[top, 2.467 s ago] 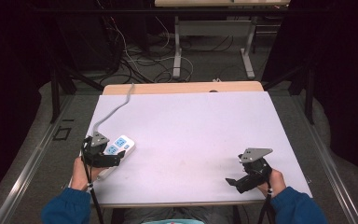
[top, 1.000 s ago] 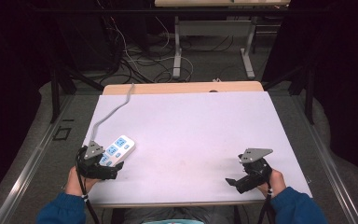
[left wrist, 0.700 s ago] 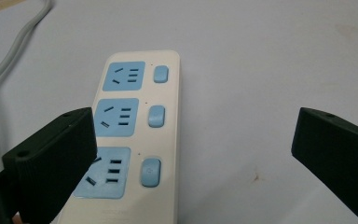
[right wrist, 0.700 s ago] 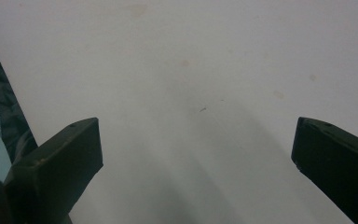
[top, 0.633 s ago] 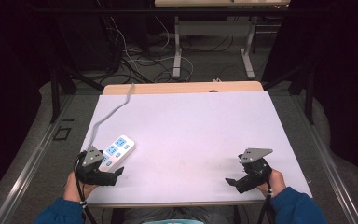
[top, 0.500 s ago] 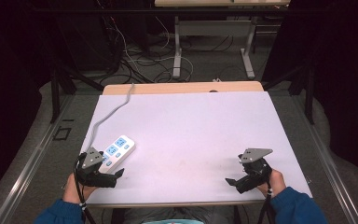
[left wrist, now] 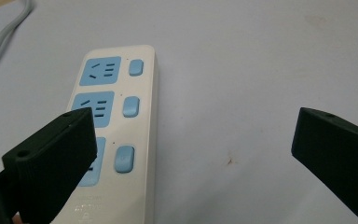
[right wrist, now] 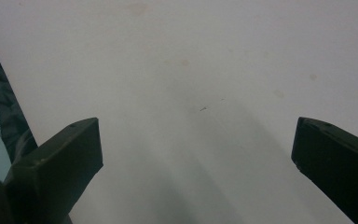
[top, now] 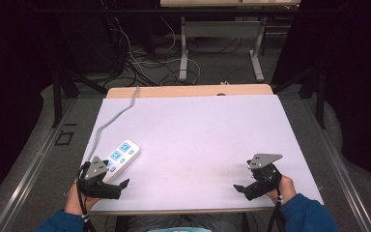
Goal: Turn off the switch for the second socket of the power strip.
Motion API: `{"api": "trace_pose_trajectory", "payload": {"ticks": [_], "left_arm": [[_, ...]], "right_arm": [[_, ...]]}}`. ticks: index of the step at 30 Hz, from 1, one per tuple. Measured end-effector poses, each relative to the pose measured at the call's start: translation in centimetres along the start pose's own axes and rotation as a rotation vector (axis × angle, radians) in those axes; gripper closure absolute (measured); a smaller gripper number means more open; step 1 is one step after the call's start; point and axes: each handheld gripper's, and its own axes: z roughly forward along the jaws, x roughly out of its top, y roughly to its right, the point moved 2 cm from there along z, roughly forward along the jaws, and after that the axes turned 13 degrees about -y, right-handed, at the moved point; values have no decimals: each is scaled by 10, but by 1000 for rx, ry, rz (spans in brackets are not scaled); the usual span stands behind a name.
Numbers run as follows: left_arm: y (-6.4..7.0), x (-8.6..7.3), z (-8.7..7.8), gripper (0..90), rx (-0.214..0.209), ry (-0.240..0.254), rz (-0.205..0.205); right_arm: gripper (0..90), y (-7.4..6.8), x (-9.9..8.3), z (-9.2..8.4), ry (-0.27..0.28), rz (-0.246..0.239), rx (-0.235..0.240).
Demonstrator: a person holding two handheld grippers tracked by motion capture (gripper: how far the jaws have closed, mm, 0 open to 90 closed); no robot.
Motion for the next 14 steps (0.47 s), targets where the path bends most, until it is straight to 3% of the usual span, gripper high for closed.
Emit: {"api": "trace_pose_trajectory", "payload": {"ticks": [14], "left_arm": [[3, 2, 3, 0, -2, -17, 13]], "right_arm": [[13, 1, 0, -1, 10, -7, -7]]}}
